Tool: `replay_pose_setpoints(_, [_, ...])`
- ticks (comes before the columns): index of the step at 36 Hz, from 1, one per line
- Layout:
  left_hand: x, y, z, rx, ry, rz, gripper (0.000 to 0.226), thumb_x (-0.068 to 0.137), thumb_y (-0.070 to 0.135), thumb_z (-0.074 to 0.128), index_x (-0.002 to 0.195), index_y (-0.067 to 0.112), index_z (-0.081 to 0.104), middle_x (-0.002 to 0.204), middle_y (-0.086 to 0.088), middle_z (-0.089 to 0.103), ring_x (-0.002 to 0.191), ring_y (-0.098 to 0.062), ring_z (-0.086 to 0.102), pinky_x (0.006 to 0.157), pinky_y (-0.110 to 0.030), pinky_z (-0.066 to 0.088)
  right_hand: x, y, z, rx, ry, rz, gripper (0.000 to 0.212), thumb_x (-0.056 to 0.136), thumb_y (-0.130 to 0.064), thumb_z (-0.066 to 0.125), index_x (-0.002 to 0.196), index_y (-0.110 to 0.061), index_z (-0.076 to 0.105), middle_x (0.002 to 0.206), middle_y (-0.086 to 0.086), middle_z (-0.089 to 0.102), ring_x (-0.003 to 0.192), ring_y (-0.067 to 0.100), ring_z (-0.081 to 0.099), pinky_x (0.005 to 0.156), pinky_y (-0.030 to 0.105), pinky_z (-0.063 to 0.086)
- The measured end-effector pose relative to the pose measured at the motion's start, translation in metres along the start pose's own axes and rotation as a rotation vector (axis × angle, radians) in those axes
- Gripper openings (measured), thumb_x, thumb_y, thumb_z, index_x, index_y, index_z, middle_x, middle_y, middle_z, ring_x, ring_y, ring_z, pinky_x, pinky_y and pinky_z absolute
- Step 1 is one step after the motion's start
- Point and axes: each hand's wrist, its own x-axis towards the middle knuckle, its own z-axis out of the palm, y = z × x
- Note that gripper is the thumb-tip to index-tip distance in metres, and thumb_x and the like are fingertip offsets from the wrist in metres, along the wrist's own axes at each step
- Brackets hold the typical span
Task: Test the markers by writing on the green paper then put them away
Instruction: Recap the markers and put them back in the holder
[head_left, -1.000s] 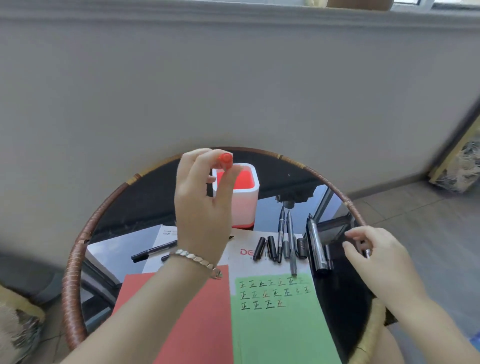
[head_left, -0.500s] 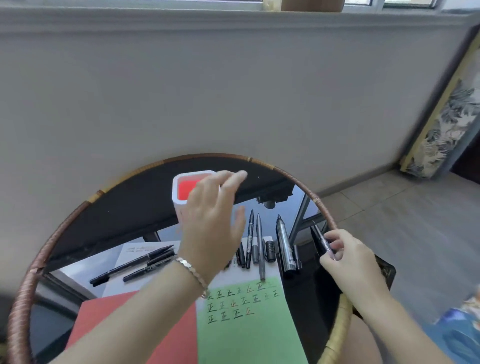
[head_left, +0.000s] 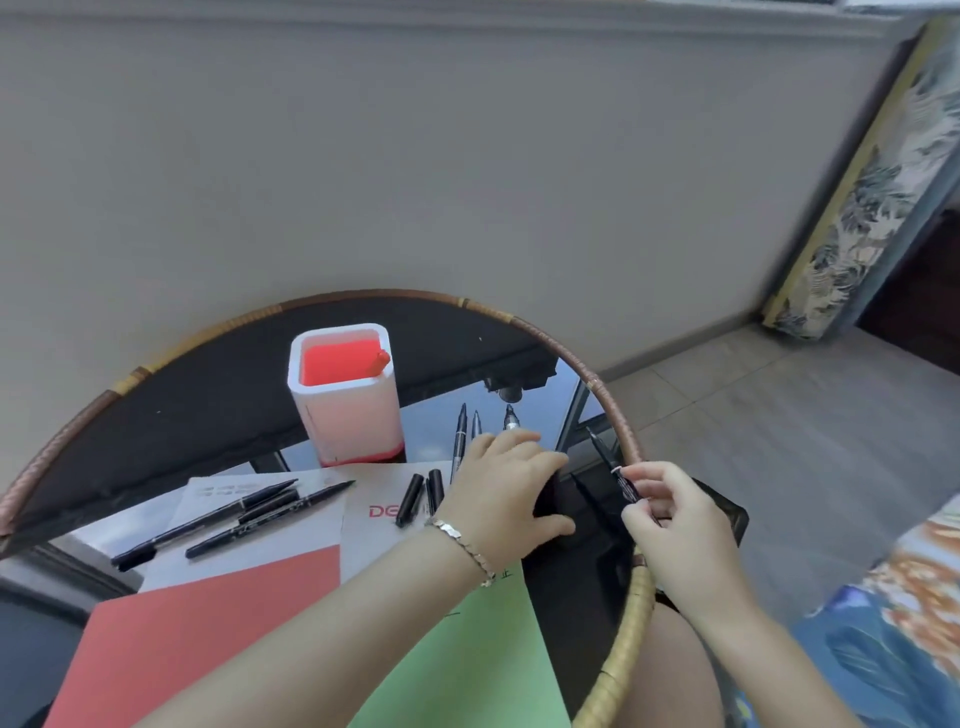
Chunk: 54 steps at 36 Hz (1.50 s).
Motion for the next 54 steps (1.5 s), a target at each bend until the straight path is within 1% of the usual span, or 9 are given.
replay_pose_setpoints(2, [-0.008, 0.008, -0.009, -0.280, 0.171, -0.075, 0.061, 0.075, 0.060, 0.049, 0.122, 0.020, 0.053, 0.118, 0.004, 0.058, 0.119, -0.011, 0.042, 0.100, -0.028, 0.028, 0.000, -0.002, 0.002, 0.014, -0.008, -0.012, 0.034, 0.079, 0.000, 0.052, 0.087, -0.033, 0.057, 0.092, 0.000, 0.060, 0.078, 0.015, 0.058, 0.070, 0.027, 0.047])
replay_pose_setpoints(5, [-0.022, 0.010, -0.031, -0.781, 0.379, -0.239, 0.023, 0.089, 0.040, 0.043, 0.089, 0.025, 0.060, 0.086, 0.003, 0.060, 0.082, -0.005, 0.056, 0.073, -0.021, 0.045, -0.002, -0.008, 0.004, 0.056, -0.023, -0.033, 0.033, 0.080, 0.000, 0.051, 0.088, -0.031, 0.059, 0.091, -0.002, 0.061, 0.074, 0.011, 0.056, 0.064, 0.021, 0.043])
replay_pose_setpoints(9, [-0.044, -0.007, -0.055, -1.145, 0.588, -0.461, 0.039, 0.099, 0.025, 0.029, 0.072, 0.010, 0.052, 0.054, -0.003, 0.060, 0.043, -0.011, 0.050, 0.044, -0.022, 0.041, -0.007, -0.021, 0.010, 0.094, -0.050, -0.077, 0.030, 0.082, -0.003, 0.054, 0.086, -0.032, 0.060, 0.087, -0.005, 0.063, 0.076, 0.010, 0.059, 0.056, 0.010, 0.045])
replay_pose_setpoints(16, [-0.086, -0.044, -0.068, -1.485, 0.601, -0.720, 0.023, 0.093, 0.024, 0.042, 0.077, 0.012, 0.052, 0.058, 0.000, 0.068, 0.044, -0.005, 0.053, 0.045, -0.015, 0.047, -0.023, -0.049, 0.030, 0.078, -0.144, -0.185, 0.027, 0.075, -0.010, 0.071, 0.083, -0.034, 0.062, 0.080, -0.009, 0.065, 0.077, -0.001, 0.060, 0.069, 0.013, 0.044])
replay_pose_setpoints(22, [-0.114, -0.058, -0.068, -1.411, 0.579, -0.810, 0.022, 0.088, 0.032, 0.049, 0.078, 0.017, 0.061, 0.069, 0.010, 0.072, 0.059, -0.001, 0.064, 0.056, -0.022, 0.045, -0.037, -0.069, 0.048, 0.076, -0.216, -0.316, 0.024, 0.075, -0.010, 0.071, 0.082, -0.031, 0.063, 0.087, -0.022, 0.065, 0.076, -0.001, 0.059, 0.068, 0.006, 0.044])
replay_pose_setpoints(28, [-0.130, -0.062, -0.068, -1.524, 0.630, -0.864, 0.030, 0.067, 0.043, 0.055, 0.079, 0.016, 0.066, 0.059, 0.013, 0.064, 0.052, -0.001, 0.058, 0.052, -0.019, 0.046, -0.046, -0.081, 0.063, 0.036, -0.269, -0.402, 0.025, 0.075, -0.013, 0.071, 0.083, -0.035, 0.065, 0.077, -0.018, 0.068, 0.069, 0.013, 0.059, 0.058, 0.025, 0.047])
replay_pose_setpoints(35, [-0.137, -0.063, -0.067, -1.618, 0.666, -0.845, 0.032, 0.061, 0.040, 0.060, 0.078, 0.013, 0.067, 0.061, 0.009, 0.064, 0.053, -0.002, 0.058, 0.047, -0.015, 0.049, -0.051, -0.085, 0.068, -0.047, -0.341, -0.482, 0.026, 0.075, -0.012, 0.072, 0.081, -0.037, 0.067, 0.083, -0.028, 0.067, 0.078, 0.000, 0.063, 0.068, 0.011, 0.047])
replay_pose_setpoints(42, [-0.135, -0.057, -0.069, -1.614, 0.646, -0.811, 0.026, 0.065, 0.035, 0.059, 0.076, 0.013, 0.067, 0.060, 0.009, 0.066, 0.050, -0.002, 0.058, 0.048, -0.015, 0.049, -0.052, -0.084, 0.066, -0.064, -0.343, -0.488, 0.021, 0.075, -0.013, 0.072, 0.083, -0.033, 0.069, 0.086, -0.026, 0.068, 0.080, 0.002, 0.064, 0.070, 0.012, 0.047])
replay_pose_setpoints(54, [-0.132, -0.043, -0.067, -1.258, 0.267, -0.571, 0.011, 0.076, 0.000, 0.068, 0.073, 0.011, 0.068, 0.049, 0.007, 0.062, 0.044, -0.004, 0.056, 0.047, -0.014, 0.045, -0.049, -0.084, 0.060, -0.147, -0.422, -0.580, 0.015, 0.070, -0.029, 0.074, 0.085, -0.032, 0.072, 0.090, -0.026, 0.068, 0.076, -0.006, 0.064, 0.063, 0.003, 0.042])
